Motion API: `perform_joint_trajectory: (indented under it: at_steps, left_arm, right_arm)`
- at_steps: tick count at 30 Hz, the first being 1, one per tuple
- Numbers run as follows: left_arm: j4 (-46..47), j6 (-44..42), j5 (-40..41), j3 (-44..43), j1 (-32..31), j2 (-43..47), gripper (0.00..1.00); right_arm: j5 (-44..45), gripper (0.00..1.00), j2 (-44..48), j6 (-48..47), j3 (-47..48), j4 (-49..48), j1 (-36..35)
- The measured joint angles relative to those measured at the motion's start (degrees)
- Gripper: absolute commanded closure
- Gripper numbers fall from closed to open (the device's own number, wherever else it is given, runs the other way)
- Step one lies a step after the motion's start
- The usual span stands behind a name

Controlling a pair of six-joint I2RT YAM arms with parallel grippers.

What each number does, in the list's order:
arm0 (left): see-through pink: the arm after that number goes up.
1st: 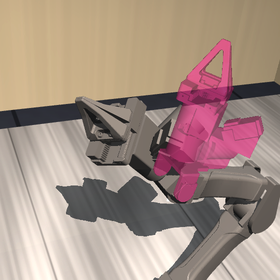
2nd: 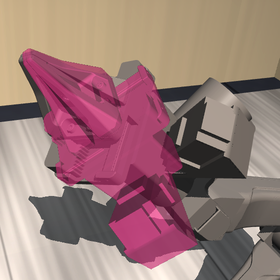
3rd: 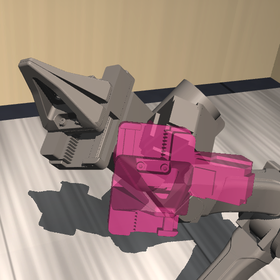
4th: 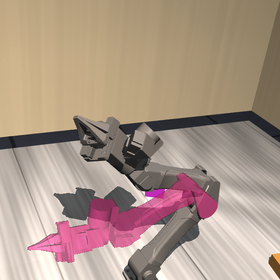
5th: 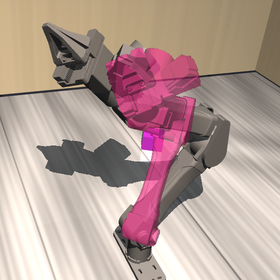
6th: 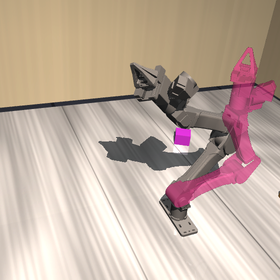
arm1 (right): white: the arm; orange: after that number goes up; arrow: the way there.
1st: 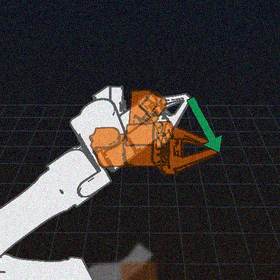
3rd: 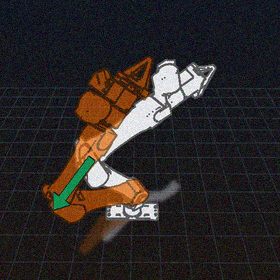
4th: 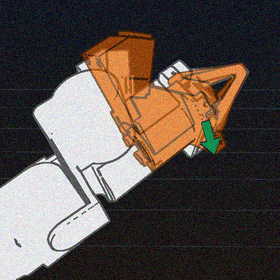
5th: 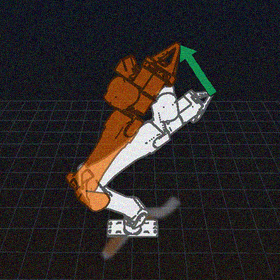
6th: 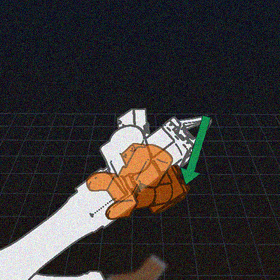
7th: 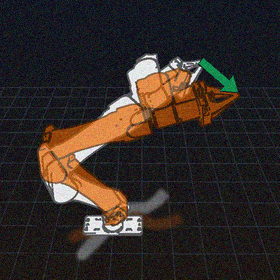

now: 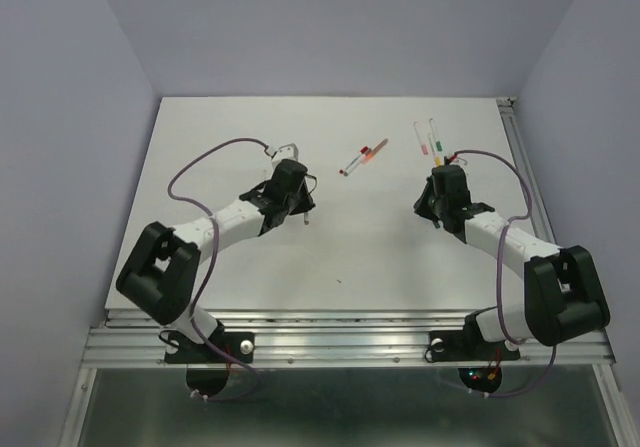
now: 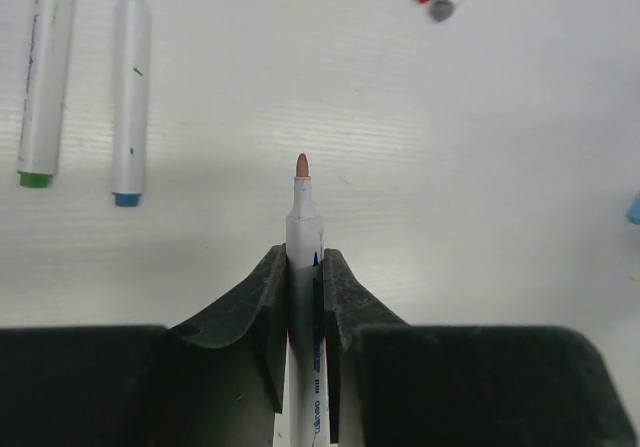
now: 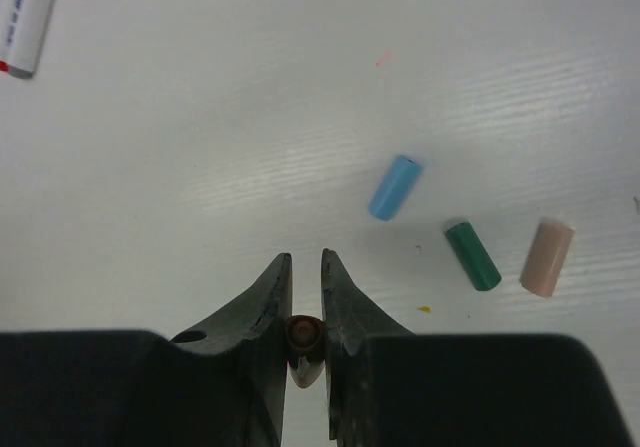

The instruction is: Open the pen caps

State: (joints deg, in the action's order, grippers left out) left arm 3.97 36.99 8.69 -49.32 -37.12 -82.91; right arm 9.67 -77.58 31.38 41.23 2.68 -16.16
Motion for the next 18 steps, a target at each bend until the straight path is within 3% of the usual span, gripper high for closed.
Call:
perform_joint_trajectory:
  at_steps: [7, 16, 17, 18]
  left_arm:
    - [-10.1, -3.4, 5.7, -12.6, 2.8, -19.4, 1.0]
    - [-13.7, -5.5, 8.2, -15.8, 3.1, -20.4, 1.0]
    - [-13.8, -5.6, 8.3, -16.0, 3.1, -20.4, 1.0]
    - [-13.8, -5.7, 8.5, -16.0, 3.1, -20.4, 1.0]
  right_arm:
    - [2.3, 0.91, -1.9, 0.0, -0.7, 4.3, 0.0]
    - [4.9, 0.79, -4.8, 0.4, -0.7, 7.6, 0.0]
    - [5.1, 0.76, -5.0, 0.5, -0.7, 7.8, 0.0]
    - [5.4, 0.66, -5.0, 0.6, -0.7, 8.2, 0.0]
